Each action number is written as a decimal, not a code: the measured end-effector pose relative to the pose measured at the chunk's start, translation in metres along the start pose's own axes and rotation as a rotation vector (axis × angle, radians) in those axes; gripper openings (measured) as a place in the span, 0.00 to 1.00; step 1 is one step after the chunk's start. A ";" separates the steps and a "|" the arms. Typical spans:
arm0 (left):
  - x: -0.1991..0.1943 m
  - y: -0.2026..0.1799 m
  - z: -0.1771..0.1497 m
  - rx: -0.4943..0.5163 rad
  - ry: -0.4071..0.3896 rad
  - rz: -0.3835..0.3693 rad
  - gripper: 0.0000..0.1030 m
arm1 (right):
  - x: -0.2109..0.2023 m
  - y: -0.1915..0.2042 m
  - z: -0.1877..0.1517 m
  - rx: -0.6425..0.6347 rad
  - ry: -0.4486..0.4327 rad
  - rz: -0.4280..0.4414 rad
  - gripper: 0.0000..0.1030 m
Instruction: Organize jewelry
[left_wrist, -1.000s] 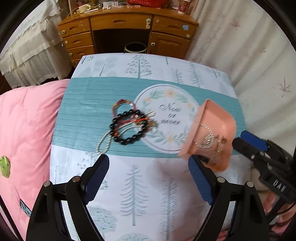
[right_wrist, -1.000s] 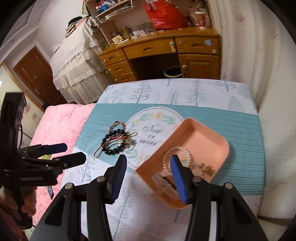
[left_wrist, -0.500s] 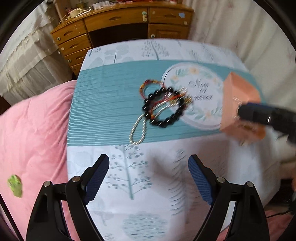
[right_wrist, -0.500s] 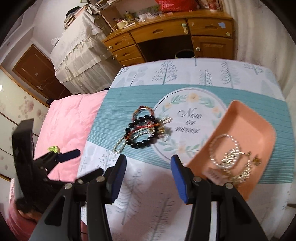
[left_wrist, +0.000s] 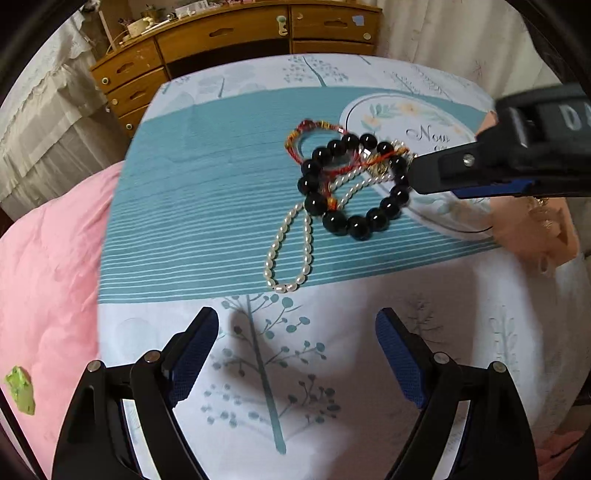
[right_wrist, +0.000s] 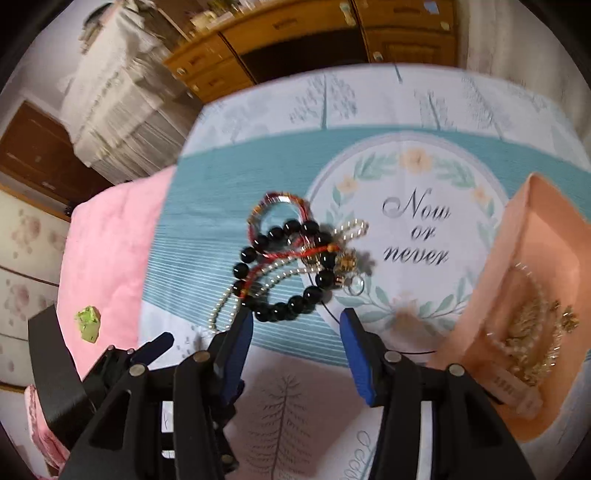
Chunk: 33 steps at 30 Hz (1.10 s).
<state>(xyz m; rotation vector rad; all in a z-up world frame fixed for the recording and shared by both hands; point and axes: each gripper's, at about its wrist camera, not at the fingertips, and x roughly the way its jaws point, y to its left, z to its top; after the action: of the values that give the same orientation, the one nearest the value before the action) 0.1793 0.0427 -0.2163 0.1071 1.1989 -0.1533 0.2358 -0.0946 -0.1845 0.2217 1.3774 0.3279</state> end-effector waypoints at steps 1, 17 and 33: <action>0.002 0.001 0.000 0.001 -0.004 -0.003 0.82 | 0.005 -0.002 0.001 0.015 0.008 -0.003 0.39; 0.013 0.005 0.019 0.022 -0.099 -0.035 0.64 | 0.036 0.001 0.024 0.020 0.061 -0.122 0.21; 0.016 0.008 0.029 0.087 -0.163 -0.062 0.33 | -0.007 -0.024 0.016 0.092 0.050 -0.045 0.13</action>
<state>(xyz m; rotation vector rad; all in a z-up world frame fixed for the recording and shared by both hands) 0.2132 0.0449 -0.2211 0.1316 1.0334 -0.2636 0.2529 -0.1191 -0.1839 0.2589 1.4465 0.2342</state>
